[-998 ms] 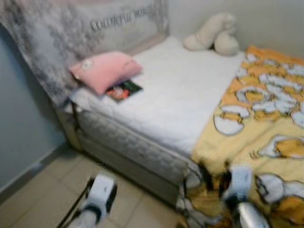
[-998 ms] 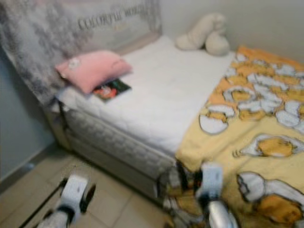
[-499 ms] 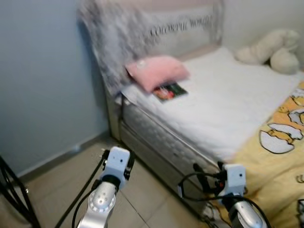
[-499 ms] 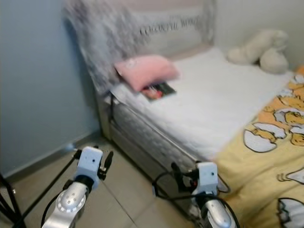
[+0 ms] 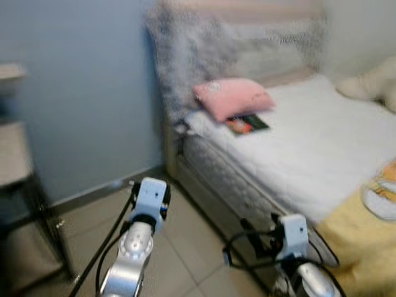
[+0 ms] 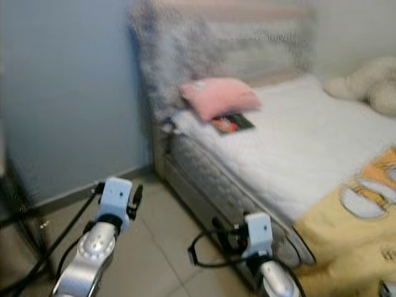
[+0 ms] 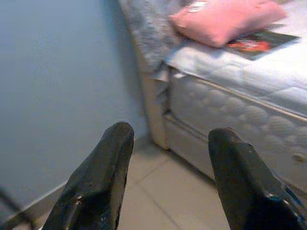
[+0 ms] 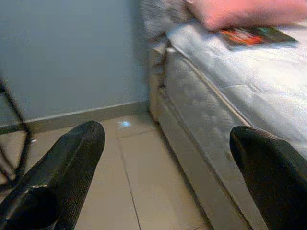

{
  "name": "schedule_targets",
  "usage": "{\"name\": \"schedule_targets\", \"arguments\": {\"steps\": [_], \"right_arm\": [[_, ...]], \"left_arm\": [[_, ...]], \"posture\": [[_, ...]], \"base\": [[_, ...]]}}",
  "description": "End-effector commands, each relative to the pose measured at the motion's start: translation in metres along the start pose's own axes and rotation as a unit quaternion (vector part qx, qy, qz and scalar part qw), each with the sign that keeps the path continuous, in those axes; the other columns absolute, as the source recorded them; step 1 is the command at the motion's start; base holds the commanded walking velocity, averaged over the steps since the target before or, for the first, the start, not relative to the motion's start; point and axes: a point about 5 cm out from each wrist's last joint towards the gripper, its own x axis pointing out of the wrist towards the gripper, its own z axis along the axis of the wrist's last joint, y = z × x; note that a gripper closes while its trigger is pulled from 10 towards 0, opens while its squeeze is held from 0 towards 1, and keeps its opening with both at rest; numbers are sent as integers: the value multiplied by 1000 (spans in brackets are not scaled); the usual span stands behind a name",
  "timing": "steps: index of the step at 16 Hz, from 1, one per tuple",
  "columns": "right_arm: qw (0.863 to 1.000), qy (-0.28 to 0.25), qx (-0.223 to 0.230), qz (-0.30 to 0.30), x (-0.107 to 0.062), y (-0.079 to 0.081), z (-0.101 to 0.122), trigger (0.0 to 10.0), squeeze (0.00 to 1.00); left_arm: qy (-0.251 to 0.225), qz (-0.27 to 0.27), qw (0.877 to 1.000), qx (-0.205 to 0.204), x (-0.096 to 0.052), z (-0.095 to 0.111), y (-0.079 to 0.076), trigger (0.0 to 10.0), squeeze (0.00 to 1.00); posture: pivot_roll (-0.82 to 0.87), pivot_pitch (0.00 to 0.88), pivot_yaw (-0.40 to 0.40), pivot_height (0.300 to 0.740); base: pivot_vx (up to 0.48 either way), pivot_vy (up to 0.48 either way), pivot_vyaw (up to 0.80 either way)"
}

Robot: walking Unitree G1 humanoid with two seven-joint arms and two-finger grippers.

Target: Clean up the room

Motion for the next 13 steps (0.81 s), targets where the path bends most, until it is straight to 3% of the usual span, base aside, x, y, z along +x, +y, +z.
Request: {"name": "schedule_targets", "arguments": {"steps": [1,6,13], "right_arm": [[1000,4,-1,-2,-1,-4,0,10000,0],[1000,15,-1,2,2,-4,-1,10000,0],[999,21,34,-28,0,-5,-10,10000,0]], "left_arm": [[10,-1,1000,5,1,-1,-5,10000,0],[24,1,1000,12,3,-3,-5,10000,0],[35,-3,999,28,-6,-7,1,10000,0]], "posture": [[51,0,-30,740],[64,0,-32,740],[61,0,15,740]], "base": [[319,-356,419],[334,-340,415],[393,-271,416]]}}
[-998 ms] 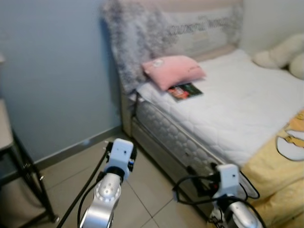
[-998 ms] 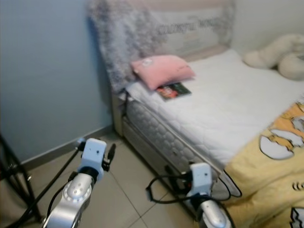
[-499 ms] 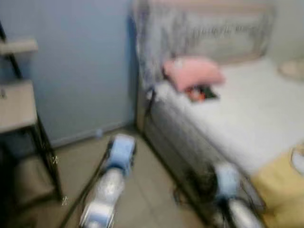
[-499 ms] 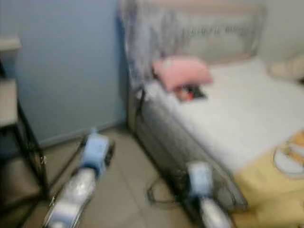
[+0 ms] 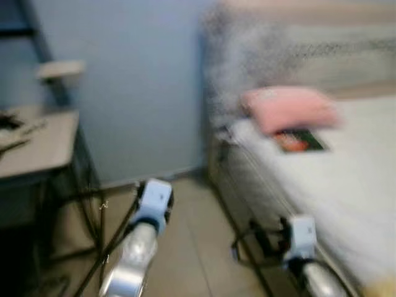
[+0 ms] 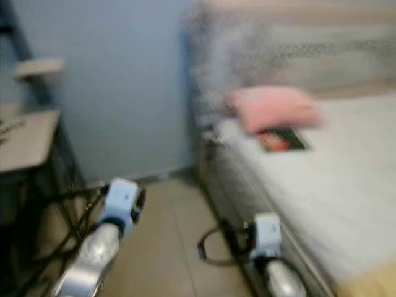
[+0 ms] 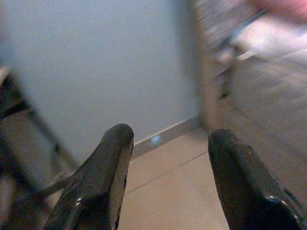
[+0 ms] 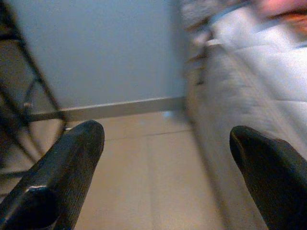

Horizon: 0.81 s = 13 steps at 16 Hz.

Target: Clean up the room

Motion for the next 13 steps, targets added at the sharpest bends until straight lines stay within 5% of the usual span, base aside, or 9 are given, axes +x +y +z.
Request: {"name": "schedule_targets", "arguments": {"steps": [1,4,10,13], "right_arm": [[1000,3,0,-18,-4,-8,-2,10000,0],[1000,0,-1,-9,-5,-6,2,10000,0],[1000,5,-2,0,3,-5,1,10000,0],[1000,8,0,8,5,-2,0,10000,0]], "left_arm": [[7,-12,1000,-1,1,0,-9,10000,0],[-2,-24,1000,-8,3,8,-18,10000,0],[-25,-7,999,-28,6,15,-3,10000,0],[-29,3,999,-36,2,16,-2,10000,0]], "posture": [[52,0,13,740],[47,0,10,740],[100,0,1,740],[106,0,-4,740]], "base": [[394,-266,413],[388,-178,417],[0,0,418],[419,80,421]]}}
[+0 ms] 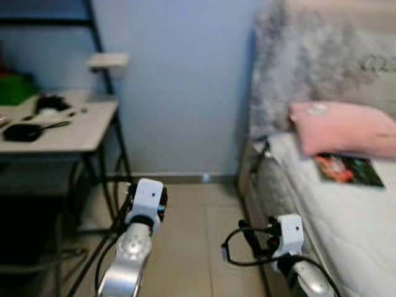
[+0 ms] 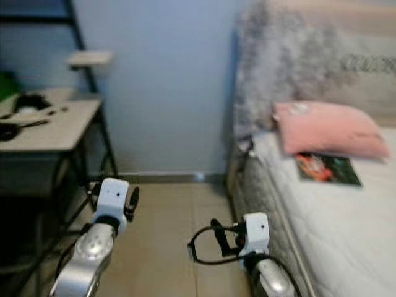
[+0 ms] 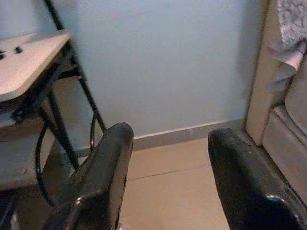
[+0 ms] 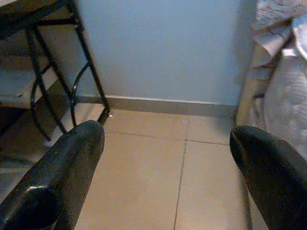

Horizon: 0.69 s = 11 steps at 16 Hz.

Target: Clean up the room

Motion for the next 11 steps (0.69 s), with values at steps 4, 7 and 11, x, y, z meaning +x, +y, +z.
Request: {"name": "schedule_targets", "arguments": {"steps": [4,7,11], "right_arm": [[1000,-3,-1,-24,4,-7,3,10000,0],[999,-12,1,-34,2,-11,6,10000,0],[999,-20,-5,-25,3,-10,8,10000,0]], "left_arm": [[-43,-15,998,-47,7,7,8,10000,0],[-38,1,999,-33,9,6,12,10000,0],[-43,-2,999,-31,9,4,11,10000,0]], "posture": [[103,0,-10,740],[103,0,-12,740],[105,0,-16,740]], "base": [[414,182,106],[412,244,0],[433,61,325]]}}
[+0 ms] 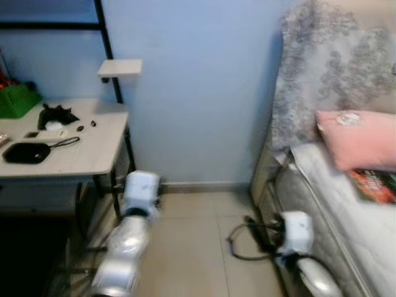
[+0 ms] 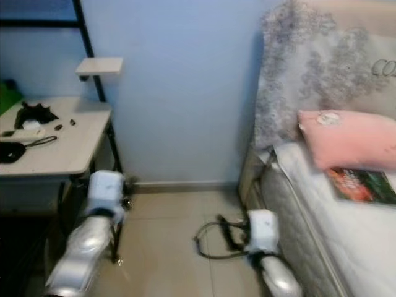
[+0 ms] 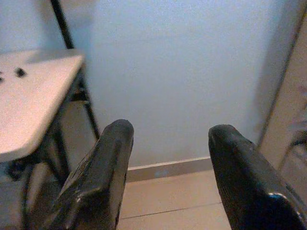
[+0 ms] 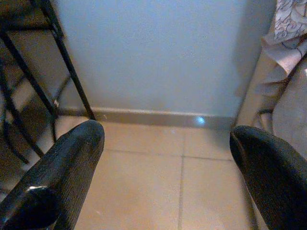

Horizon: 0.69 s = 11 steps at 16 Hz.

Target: Clean up the room

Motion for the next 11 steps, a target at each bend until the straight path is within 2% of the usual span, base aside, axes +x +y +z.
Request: {"name": "schedule_targets", "arguments": {"steps": [1,6,7,11], "right_arm": [[1000,-20,0,20,8,12,9,10000,0],[1000,-17,-3,9,7,8,8,10000,0],[1000,-14,0,-5,6,4,6,10000,0],[1000,-18,-16,-15,3,1,5,10000,0]], "left_arm": [[5,19,1000,15,-1,-4,15,10000,0],[0,21,1000,20,-1,-3,15,10000,0],[-6,23,999,28,1,-2,16,10000,0],[-5,25,999,31,10,0,24,10000,0]], "posture": [[106,0,-18,740],[107,0,-23,740],[106,0,-24,740],[100,0,-20,740]], "base": [[458,0,619],[463,0,621],[465,0,0],[0,0,0]]}}
